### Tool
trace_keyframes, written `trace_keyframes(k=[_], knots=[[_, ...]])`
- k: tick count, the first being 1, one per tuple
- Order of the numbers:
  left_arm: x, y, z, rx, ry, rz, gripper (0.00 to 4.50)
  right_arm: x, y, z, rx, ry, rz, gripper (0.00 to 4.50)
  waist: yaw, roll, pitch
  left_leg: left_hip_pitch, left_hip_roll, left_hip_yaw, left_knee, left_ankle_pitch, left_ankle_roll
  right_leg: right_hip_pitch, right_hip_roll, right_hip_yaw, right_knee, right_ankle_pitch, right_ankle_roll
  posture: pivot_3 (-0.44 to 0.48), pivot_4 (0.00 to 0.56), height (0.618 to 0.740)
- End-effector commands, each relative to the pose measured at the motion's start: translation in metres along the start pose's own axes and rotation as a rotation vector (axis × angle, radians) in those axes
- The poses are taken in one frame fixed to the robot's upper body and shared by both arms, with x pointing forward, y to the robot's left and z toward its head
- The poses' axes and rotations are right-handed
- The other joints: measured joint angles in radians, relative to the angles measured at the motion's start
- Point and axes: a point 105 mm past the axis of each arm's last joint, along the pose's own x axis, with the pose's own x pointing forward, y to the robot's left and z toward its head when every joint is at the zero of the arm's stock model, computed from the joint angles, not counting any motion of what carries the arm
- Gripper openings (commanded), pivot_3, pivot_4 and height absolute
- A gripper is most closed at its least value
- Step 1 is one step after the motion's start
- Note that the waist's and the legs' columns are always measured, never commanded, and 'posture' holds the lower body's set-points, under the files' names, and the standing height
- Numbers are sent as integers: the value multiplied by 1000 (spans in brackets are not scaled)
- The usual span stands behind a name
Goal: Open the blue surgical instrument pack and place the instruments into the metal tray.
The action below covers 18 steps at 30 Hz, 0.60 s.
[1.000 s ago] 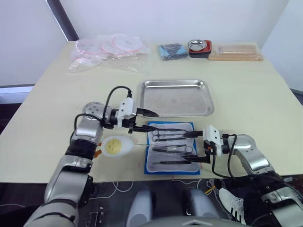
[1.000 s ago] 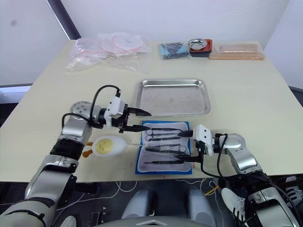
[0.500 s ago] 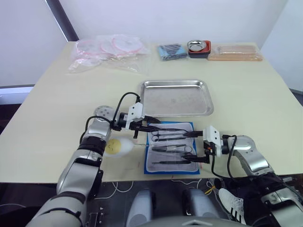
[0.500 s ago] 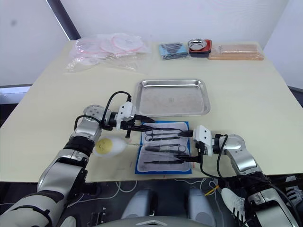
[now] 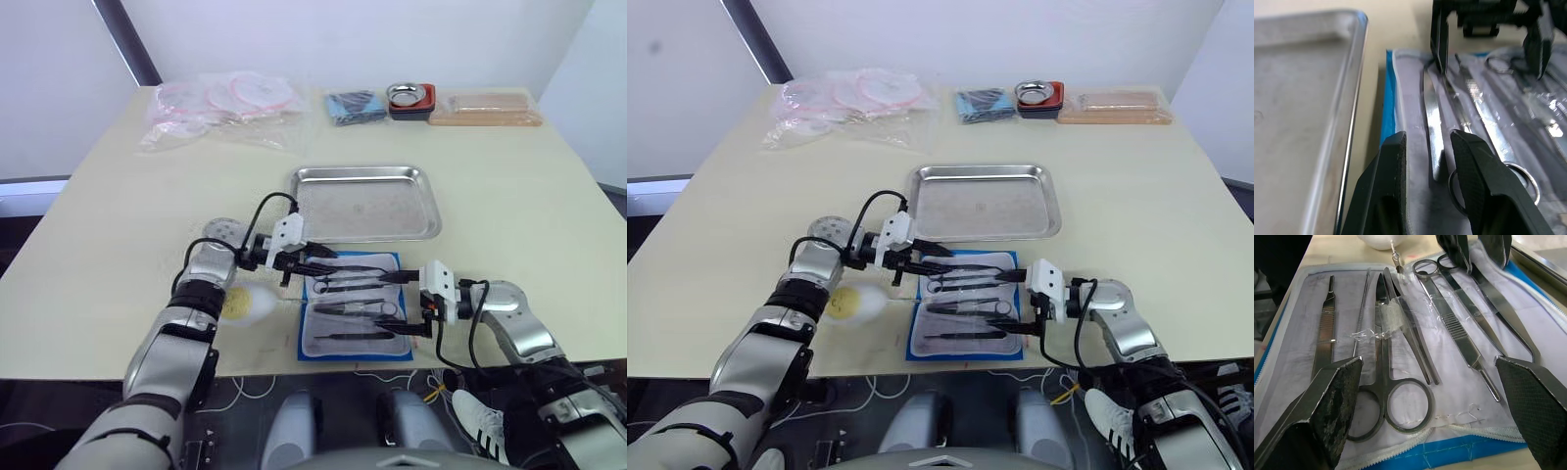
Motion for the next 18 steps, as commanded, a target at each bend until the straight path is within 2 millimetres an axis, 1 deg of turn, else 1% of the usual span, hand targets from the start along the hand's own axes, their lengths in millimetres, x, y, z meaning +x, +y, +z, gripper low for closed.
trace_keyframes(k=[1, 3, 16, 18], knots=[[0, -1, -2, 25, 51, -26, 1541, -4, 8, -37, 83, 134, -23, 4500, -1, 0, 0, 0, 0, 0, 0, 0, 0, 0, 0, 0, 0, 0, 0, 0, 150, 740], [0, -4, -4, 16, 58, -47, 1541, -5, 8, -37, 83, 134, -26, 4500, -1, 0, 0, 0, 0, 0, 0, 0, 0, 0, 0, 0, 0, 0, 0, 0, 150, 740], [0, -8, -11, 4, 108, -73, 1541, -1, 9, -37, 89, 125, -29, 4500, -2, 0, 0, 1, 0, 0, -1, 0, 0, 0, 0, 0, 0, 0, 0, 0, 150, 740], [-2, -9, -15, -4, 125, -67, 1541, -2, 9, -39, 91, 135, -30, 4500, -3, 0, 0, 1, 0, 0, -1, 0, 0, 0, 0, 0, 0, 0, 0, 0, 150, 740]])
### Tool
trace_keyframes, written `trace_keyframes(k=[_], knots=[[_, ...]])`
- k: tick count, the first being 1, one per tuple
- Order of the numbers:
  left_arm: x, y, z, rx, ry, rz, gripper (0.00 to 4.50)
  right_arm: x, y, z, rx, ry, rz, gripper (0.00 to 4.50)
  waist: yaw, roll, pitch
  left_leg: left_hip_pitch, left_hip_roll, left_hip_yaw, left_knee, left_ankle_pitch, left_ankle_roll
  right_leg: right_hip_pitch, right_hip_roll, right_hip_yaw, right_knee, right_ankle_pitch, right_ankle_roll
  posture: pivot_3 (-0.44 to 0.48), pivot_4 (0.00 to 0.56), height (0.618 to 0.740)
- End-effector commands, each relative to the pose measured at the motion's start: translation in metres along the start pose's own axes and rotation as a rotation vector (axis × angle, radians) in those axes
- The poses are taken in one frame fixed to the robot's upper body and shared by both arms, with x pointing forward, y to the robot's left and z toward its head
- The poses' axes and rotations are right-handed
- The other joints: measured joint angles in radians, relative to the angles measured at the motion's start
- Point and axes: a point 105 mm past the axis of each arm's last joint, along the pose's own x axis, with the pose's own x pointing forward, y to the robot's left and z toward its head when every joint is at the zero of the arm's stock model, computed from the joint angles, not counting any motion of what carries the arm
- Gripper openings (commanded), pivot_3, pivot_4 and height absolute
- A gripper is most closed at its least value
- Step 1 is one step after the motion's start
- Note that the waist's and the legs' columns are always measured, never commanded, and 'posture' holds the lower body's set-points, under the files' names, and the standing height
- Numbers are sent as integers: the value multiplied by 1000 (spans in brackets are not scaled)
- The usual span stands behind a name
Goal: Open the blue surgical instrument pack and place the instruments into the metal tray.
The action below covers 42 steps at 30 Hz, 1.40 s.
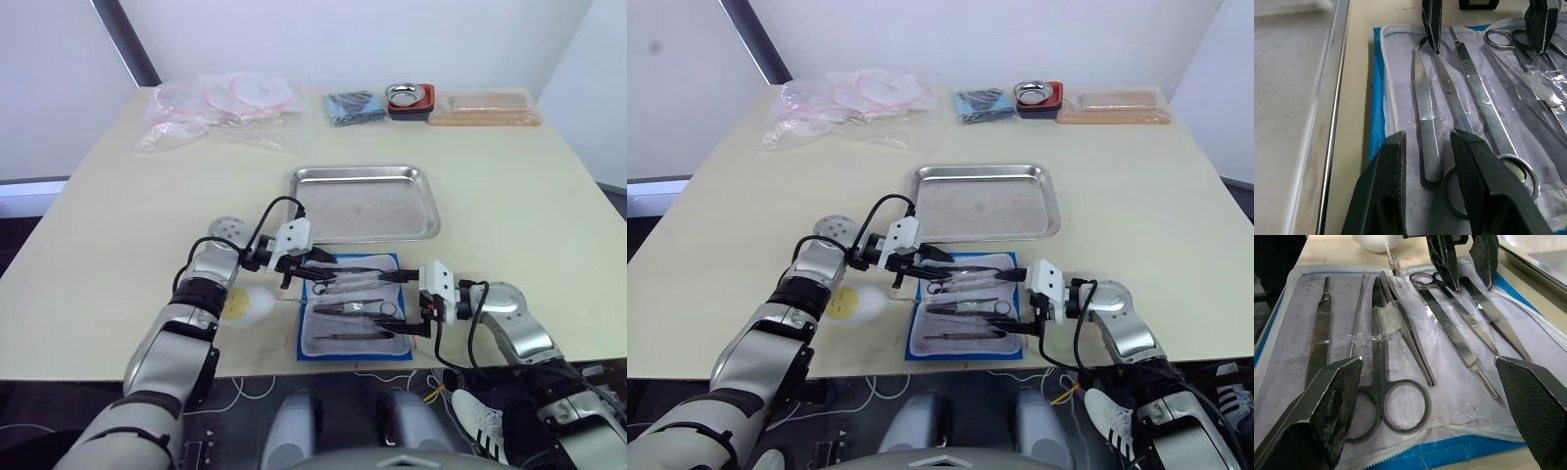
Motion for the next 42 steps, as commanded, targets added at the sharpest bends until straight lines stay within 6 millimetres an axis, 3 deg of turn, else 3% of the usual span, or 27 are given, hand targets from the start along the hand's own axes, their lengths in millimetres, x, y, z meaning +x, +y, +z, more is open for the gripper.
trace_keyframes(k=[1, 5, 6, 8, 9, 10, 20, 33, 42], knots=[[-2, -4, -10, -5, 59, -10, 1541, -4, 10, -40, 92, 151, -12, 4500, -2, 0, 0, 0, 0, 0, 0, 0, 0, 0, 0, 0, 0, 0, 0, 0, 150, 740], [-2, -3, -12, -27, 67, 3, 1541, -5, 11, -42, 99, 159, -7, 4500, -4, 0, 0, 0, 0, 0, 0, 0, 0, 0, 0, 0, 0, 0, 0, 0, 150, 740], [-2, -3, -13, -33, 71, 2, 1122, -5, 12, -42, 103, 160, -6, 4500, -4, 0, 0, 0, 0, 0, 0, 0, 0, 0, 0, 0, 0, 0, 1, 0, 150, 740], [-2, -4, -14, -30, 78, -1, 798, -5, 13, -42, 108, 164, -1, 4500, -5, 0, 0, 0, 0, 0, 0, 0, 0, 0, 0, 0, 0, -1, 1, 0, 150, 740], [-2, -4, -13, -34, 70, -1, 278, -5, 13, -43, 112, 167, 2, 4500, -5, 0, 0, 0, 0, 0, 0, 0, 0, 0, 0, 0, 0, -1, 1, 0, 150, 740], [-1, -4, -13, -38, 64, -1, 37, -5, 14, -43, 114, 169, 5, 4500, -6, 0, -1, 0, 0, 0, 0, 0, 0, 0, 0, 0, 0, -1, 1, 0, 150, 740], [-5, -1, -8, -30, 53, 26, 37, -6, 16, -48, 129, 193, 23, 4500, -10, 0, -1, 0, 0, 0, 0, 0, 0, 1, 0, 0, 0, -1, 1, 0, 150, 740], [-17, 11, 30, 27, 106, 14, 37, -4, 22, -59, 194, 283, 58, 4500, -16, 0, -1, 0, 0, 0, -1, 0, 0, 0, 0, 0, 0, -3, 1, 0, 150, 740], [-30, 13, 32, 13, 170, 43, 37, -7, 28, -67, 229, 329, 70, 4500, -18, 0, -1, 0, 0, 0, -1, 0, 0, 0, 0, 0, 0, -4, 0, 0, 150, 740]])
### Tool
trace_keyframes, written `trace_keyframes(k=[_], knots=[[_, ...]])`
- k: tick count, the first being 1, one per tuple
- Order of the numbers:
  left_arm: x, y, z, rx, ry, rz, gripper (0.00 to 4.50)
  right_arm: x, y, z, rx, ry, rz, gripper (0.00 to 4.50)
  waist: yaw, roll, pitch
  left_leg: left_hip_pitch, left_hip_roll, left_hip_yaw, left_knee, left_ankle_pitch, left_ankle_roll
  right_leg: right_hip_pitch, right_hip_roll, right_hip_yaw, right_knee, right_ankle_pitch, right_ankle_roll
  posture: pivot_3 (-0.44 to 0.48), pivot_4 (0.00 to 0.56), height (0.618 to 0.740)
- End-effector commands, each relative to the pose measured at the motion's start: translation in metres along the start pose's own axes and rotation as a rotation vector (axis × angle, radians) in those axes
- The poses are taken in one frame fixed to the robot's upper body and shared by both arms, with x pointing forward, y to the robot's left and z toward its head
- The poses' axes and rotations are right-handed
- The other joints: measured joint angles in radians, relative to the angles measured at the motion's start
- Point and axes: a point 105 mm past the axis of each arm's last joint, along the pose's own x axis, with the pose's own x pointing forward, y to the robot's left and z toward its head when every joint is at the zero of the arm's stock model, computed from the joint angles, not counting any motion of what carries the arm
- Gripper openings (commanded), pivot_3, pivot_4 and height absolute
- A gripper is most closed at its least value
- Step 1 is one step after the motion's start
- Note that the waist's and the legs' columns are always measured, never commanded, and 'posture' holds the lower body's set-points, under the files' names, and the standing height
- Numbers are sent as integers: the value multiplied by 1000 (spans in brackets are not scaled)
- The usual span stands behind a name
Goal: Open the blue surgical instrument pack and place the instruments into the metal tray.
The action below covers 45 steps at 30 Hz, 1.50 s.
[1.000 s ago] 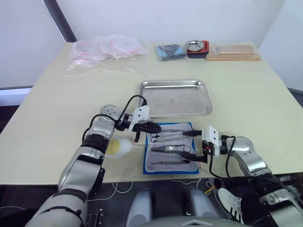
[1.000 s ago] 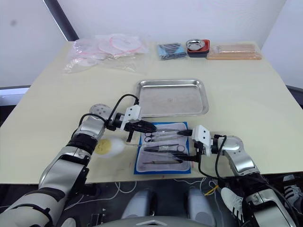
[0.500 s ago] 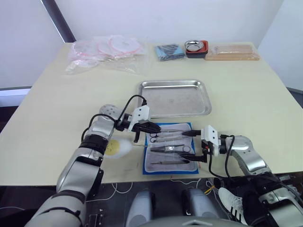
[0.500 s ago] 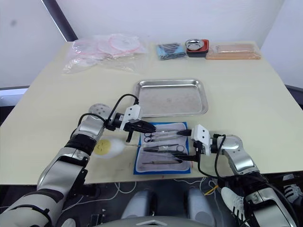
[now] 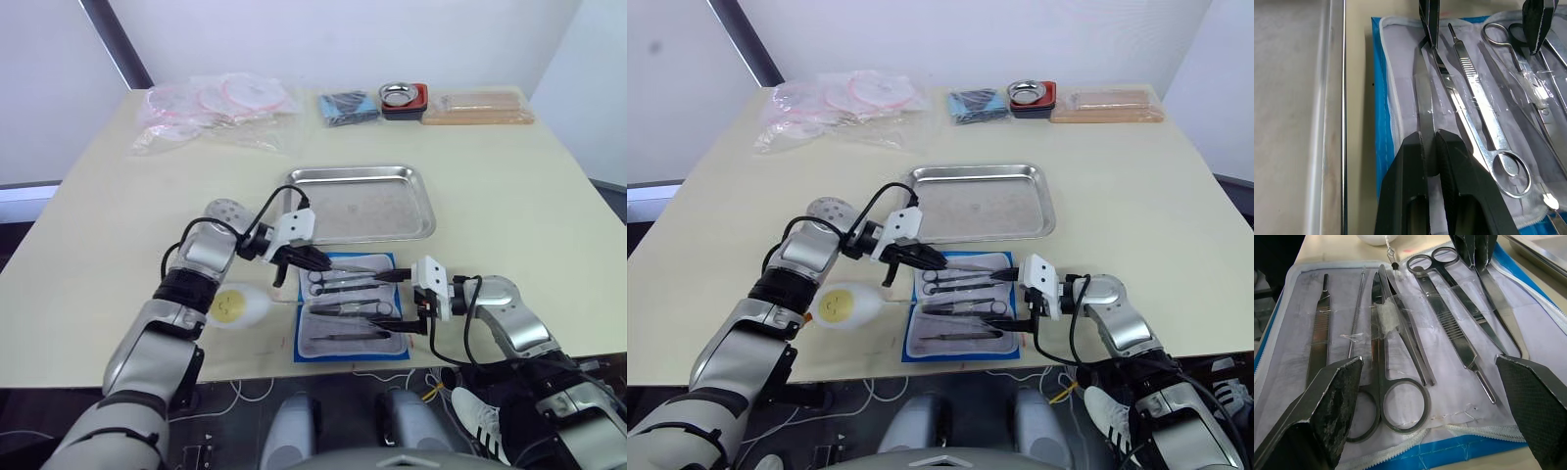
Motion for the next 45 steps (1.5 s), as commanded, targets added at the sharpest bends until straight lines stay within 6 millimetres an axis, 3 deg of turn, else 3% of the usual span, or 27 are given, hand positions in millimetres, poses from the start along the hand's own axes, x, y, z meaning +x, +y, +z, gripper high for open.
trace_keyframes(k=[1, 10, 18, 29, 42, 45], knots=[[-18, 9, 12, 37, 17, 59, 37, -7, 25, -69, 191, 271, 31, 4500, 0, 0, 0, 0, 0, 0, 0, 0, 0, 0, 0, 0, 0, 0, 0, 0, 150, 740], [-23, 4, 15, 15, 29, 77, 37, -4, 26, -73, 198, 280, 25, 4500, 0, -1, 0, 0, 0, 0, 0, 0, 0, 0, 0, 0, 0, 0, 0, 0, 150, 740], [-34, 4, 4, 6, 73, 103, 37, -1, 26, -73, 200, 273, 27, 4500, 0, -2, -2, 1, 1, 0, -1, 0, 0, 0, 0, 1, 0, 0, 0, 0, 150, 740], [-66, -5, -5, -1, 130, 138, 37, 4, 24, -68, 188, 238, 15, 4500, -2, -4, -2, 3, 2, -1, -2, 0, 0, 0, 0, 3, 0, 0, 0, 0, 150, 740], [-96, -24, 1, -7, 114, 121, 37, 7, 19, -66, 169, 223, -17, 4500, -4, -6, -4, 4, 6, 1, -3, 0, 0, -1, 2, 6, -1, -1, -1, 0, 150, 740], [-100, -24, 11, -30, 45, 136, 37, 8, 19, -65, 169, 217, -18, 4500, -3, -7, -4, 4, 8, 1, -4, 0, 0, -1, 1, 6, -1, -1, -1, 0, 150, 740]])
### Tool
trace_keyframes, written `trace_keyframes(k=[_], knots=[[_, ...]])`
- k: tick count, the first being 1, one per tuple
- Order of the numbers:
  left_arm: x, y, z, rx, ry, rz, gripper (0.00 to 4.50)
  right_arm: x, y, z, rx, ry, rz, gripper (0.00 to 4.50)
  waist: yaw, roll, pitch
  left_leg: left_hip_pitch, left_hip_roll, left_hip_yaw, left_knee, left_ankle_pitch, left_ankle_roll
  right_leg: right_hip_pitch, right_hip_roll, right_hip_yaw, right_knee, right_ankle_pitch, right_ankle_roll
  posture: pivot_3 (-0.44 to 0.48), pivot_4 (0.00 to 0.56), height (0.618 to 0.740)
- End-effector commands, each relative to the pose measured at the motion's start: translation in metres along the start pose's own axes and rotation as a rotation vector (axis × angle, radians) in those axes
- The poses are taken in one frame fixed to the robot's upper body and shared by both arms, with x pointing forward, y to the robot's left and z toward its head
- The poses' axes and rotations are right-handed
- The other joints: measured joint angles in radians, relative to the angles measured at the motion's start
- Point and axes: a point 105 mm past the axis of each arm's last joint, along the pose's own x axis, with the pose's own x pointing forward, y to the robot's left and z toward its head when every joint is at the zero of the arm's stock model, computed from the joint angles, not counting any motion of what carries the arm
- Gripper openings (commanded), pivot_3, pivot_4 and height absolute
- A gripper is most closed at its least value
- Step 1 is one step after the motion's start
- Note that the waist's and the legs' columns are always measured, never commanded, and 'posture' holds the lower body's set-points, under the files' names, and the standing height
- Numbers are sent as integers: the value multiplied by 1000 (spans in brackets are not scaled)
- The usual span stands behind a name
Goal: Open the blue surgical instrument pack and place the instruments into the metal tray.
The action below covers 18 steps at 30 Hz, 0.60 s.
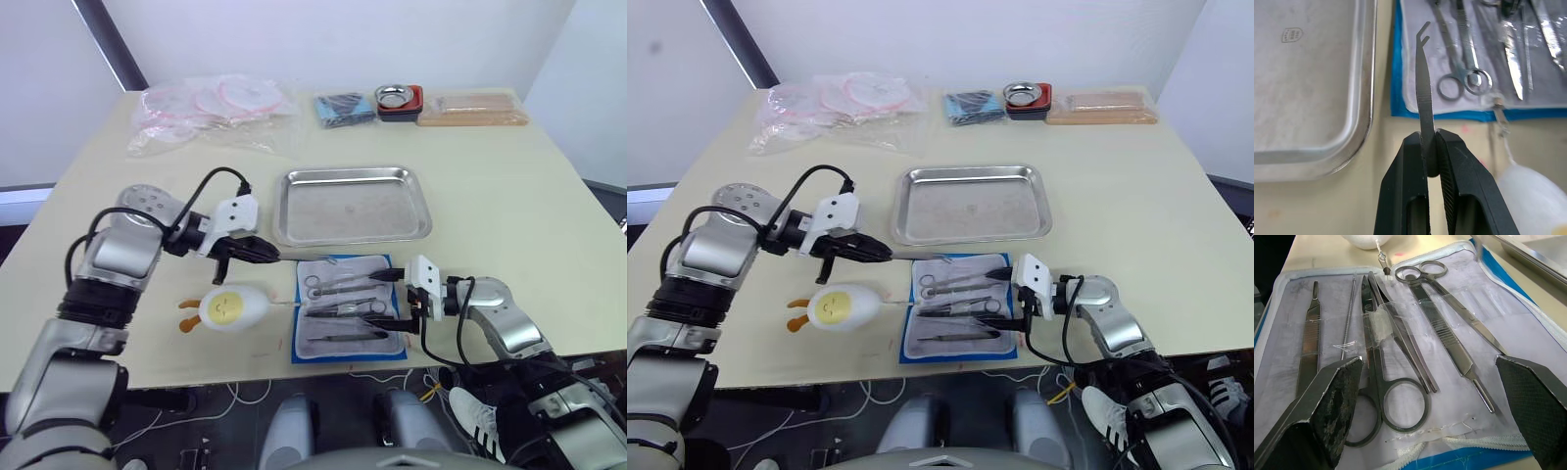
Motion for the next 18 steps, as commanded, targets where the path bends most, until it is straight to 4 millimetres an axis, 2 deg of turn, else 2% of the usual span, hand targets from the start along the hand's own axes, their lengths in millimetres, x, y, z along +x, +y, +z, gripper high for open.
trace_keyframes(k=[1, 11, 15, 18], knots=[[-10, 3, 21, 10, -94, 34, 37, -4, 19, -66, 158, 235, 5, 4500, 0, 0, 0, 0, 0, 0, 0, 0, 0, 0, 0, 0, 0, 0, 0, 0, 150, 740], [13, 26, 49, -196, -304, 296, 37, -5, 22, -65, 165, 219, 19, 4500, 1, -2, -2, 0, 0, 0, 0, 0, 0, 0, 1, 0, 0, 0, 0, 0, 150, 740], [25, 33, 52, -280, -324, 419, 37, -8, 23, -65, 162, 215, 29, 4500, 1, -2, -2, 0, -2, 0, 0, 0, 0, 0, 1, 0, 0, 0, 0, 0, 150, 740], [34, 31, 50, -320, -314, 449, 37, -8, 23, -62, 159, 193, 36, 4500, 2, -2, -2, 0, -3, 0, 0, 0, 0, 0, 1, 0, 0, 0, 1, 0, 150, 740]])
